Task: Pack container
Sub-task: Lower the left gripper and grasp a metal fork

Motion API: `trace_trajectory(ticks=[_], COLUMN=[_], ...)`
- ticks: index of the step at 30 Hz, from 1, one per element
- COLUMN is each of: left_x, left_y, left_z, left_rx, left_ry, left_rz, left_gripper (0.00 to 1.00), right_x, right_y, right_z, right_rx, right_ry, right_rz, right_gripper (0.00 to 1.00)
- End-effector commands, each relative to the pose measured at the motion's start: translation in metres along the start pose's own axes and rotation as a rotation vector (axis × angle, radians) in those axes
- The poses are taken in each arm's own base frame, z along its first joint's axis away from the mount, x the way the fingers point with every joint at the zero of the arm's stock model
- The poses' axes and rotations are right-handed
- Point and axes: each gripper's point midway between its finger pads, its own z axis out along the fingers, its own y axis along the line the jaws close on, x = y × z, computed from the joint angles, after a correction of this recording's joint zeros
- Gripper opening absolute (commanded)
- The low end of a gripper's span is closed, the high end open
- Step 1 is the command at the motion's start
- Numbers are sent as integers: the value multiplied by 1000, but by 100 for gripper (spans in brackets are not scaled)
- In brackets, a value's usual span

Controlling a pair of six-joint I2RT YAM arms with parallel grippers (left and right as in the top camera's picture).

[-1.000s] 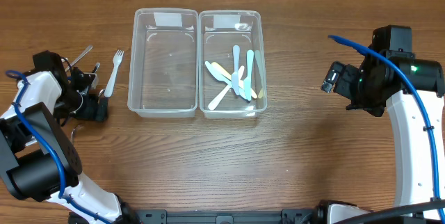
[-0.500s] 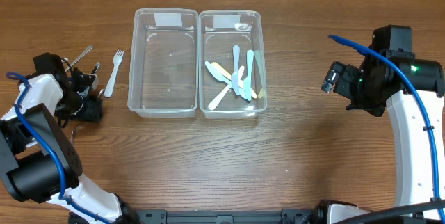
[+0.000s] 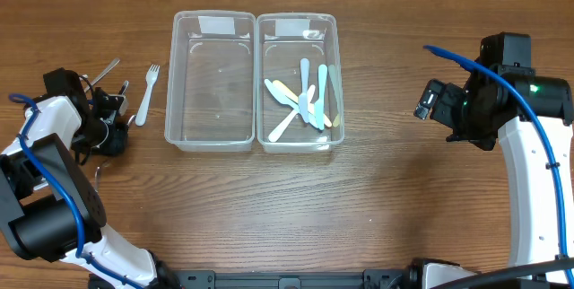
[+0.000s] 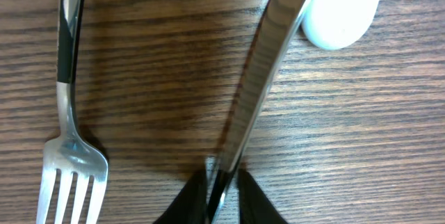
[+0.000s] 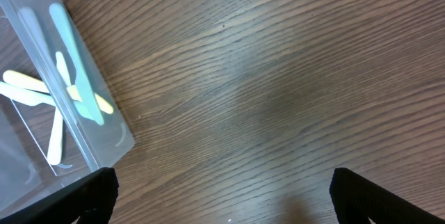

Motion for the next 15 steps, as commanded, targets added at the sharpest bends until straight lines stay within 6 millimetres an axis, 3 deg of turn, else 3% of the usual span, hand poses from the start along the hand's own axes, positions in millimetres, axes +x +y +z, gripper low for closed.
trace_trajectory(ticks=[1, 7, 15], left_x=[10, 9, 1], left_y=[-15, -15, -10], left_z=[12, 12, 6], left_rx=[71, 69, 55], left_ry=[23, 21, 0], left_rz=[-6, -6, -4], left_gripper=[13, 5, 4], right_x=[0, 0, -1], right_y=[1, 1, 2], right_z=[-3, -3, -3], right_rx=[-6, -6, -7], right_ry=[-11, -12, -15], right_rz=[0, 0, 0], right_gripper=[100, 100, 100])
